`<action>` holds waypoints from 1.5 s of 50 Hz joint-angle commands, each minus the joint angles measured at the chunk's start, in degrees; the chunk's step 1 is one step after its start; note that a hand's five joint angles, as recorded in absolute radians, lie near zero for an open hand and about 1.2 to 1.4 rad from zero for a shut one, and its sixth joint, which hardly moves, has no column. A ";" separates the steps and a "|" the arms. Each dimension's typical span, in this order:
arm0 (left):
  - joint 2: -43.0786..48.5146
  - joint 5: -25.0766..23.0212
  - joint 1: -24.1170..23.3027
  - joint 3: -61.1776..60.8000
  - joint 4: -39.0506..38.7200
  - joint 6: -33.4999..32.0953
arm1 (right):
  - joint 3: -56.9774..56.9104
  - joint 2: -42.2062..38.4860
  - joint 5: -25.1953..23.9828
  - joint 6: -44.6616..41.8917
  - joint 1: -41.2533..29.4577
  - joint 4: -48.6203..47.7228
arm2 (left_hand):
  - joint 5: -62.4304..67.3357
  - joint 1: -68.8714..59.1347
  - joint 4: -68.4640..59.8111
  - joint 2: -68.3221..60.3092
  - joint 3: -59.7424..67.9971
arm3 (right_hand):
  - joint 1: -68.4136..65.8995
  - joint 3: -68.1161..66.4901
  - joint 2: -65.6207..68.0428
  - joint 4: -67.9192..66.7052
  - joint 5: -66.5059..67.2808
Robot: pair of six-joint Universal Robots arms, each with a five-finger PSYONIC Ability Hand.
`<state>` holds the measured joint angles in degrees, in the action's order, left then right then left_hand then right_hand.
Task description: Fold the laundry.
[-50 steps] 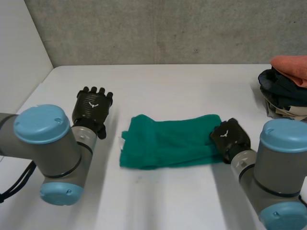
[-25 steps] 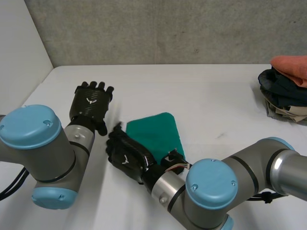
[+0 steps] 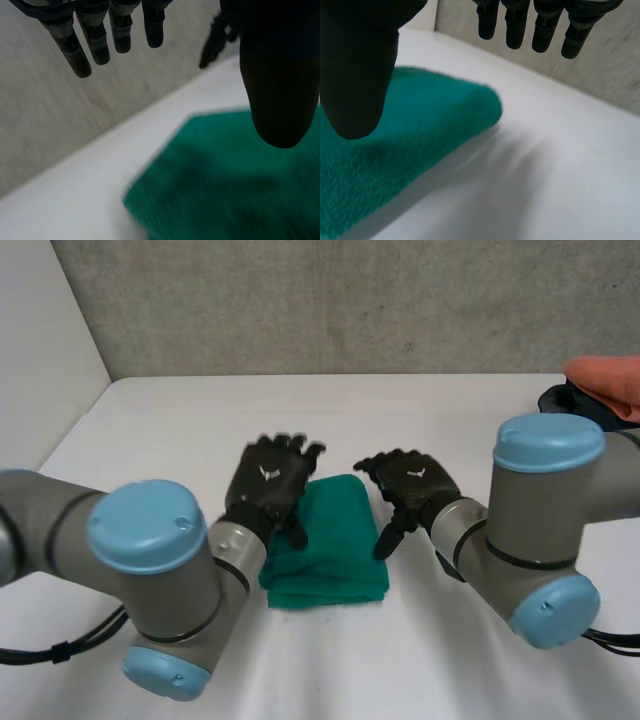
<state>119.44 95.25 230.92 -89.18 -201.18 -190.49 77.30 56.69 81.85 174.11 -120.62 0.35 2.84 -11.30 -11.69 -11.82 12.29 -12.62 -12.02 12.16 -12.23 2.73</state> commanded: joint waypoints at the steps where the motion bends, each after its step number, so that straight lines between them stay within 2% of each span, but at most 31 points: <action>1: 6.32 3.80 1.98 3.92 10.69 -0.76 | -5.93 -7.47 -3.19 -1.05 -0.23 3.95 | -0.60 -0.93 -0.55 -0.41 -0.05 | 2.62 2.02 -2.16 2.23 -2.73; 5: 6.77 4.16 4.27 3.92 14.66 -0.76 | -7.25 -8.70 -3.19 -2.02 -0.15 4.57 | -0.60 -0.93 -0.55 -0.41 -0.05 | 2.62 2.02 -2.16 2.23 -2.73; 9: 6.51 3.98 4.37 3.48 15.20 -0.76 | -7.60 -8.09 -2.23 -5.26 -0.23 4.48 | -0.61 -0.93 -0.55 -0.41 -0.05 | 2.62 2.02 -2.16 2.23 -2.73; 18: 2.47 2.93 4.63 6.91 15.29 -0.59 | -6.02 -2.38 4.36 -16.08 -1.20 3.52 | -1.61 0.08 0.46 0.59 -1.06 | 2.62 2.02 -2.16 2.23 -2.73; 22: -0.17 -2.24 4.72 9.63 15.55 -0.59 | -2.60 -0.10 7.61 -17.31 -4.00 0.18 | -1.61 0.08 0.46 0.60 -1.06 | 2.62 2.02 -2.16 2.23 -2.73; 23: -1.22 -5.91 4.80 10.85 15.73 -0.59 | -1.63 0.43 7.97 -17.31 -4.88 -0.69 | -1.45 -0.09 0.30 0.43 -0.90 | 2.62 2.02 -2.16 2.23 -2.73; 26: -2.63 -11.12 5.42 12.44 15.91 -0.33 | 3.02 2.10 8.15 -17.05 -7.79 -4.56 | -1.45 -0.09 0.30 0.43 -0.89 | 2.62 2.02 -2.16 2.23 -2.73; 27: -3.42 -14.79 5.94 13.32 16.43 -0.24 | 4.43 2.28 8.15 -16.87 -8.31 -5.53 | -1.28 -0.26 0.13 0.26 -0.73 | 2.62 2.02 -2.16 2.23 -2.73; 31: -3.95 -22.97 7.44 15.95 19.76 -0.15 | 10.49 2.46 7.80 -16.35 -10.60 -10.18 | -1.11 -0.43 -0.04 0.09 -0.56 | 2.62 2.02 -2.16 2.23 -2.73; 35: -3.87 -27.30 7.70 19.29 23.98 -0.06 | 13.75 1.41 7.71 -16.35 -13.33 -16.25 | -1.28 -0.26 0.13 0.26 -0.73 | 2.62 2.02 -2.16 2.23 -2.73; 40: -3.34 -27.92 7.79 20.62 25.14 -0.06 | 14.11 -3.07 8.06 -17.31 -13.68 -23.63 | -1.28 -0.26 0.13 0.26 -0.73 | 2.62 2.02 -2.16 2.23 -2.73; 48: -2.64 -27.92 7.35 20.62 25.05 -0.06 | 10.25 -8.61 7.80 -19.59 -13.59 -27.07 | -1.11 -0.43 -0.04 0.09 -0.56 | 1.36 0.77 -0.91 0.97 -1.47; 59: -2.20 -28.01 7.44 20.80 24.96 0.03 | 6.82 -9.41 7.44 -22.06 -13.59 -27.95 | -1.11 -0.43 -0.04 0.09 -0.56 | -16.80 -17.39 17.25 -17.19 16.69; 64: -2.20 -28.01 7.62 20.97 24.87 0.03 | 4.97 -10.64 7.27 -22.06 -13.51 -27.95 | -1.11 -0.43 -0.04 0.09 -0.56 | -30.57 -31.17 31.03 -30.96 30.46; 72: -2.20 -28.01 7.88 20.97 24.96 0.11 | 3.21 -11.43 7.18 -21.79 -13.51 -27.95 | -1.11 -0.43 -0.04 0.09 -0.56 | -27.41 -28.00 27.86 -27.80 27.30; 75: -2.11 -28.01 7.88 20.97 24.87 0.11 | 2.33 -12.22 7.09 -21.88 -13.51 -27.86 | -1.11 -0.43 -0.04 0.09 -0.56 | -33.77 -34.36 34.22 -34.16 33.66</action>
<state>117.28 67.23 238.73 -68.20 -176.24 -190.38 80.86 45.54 89.05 152.19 -134.13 -27.58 2.84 -11.31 -11.69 -11.82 12.29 -35.68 -36.00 36.21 -35.98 24.79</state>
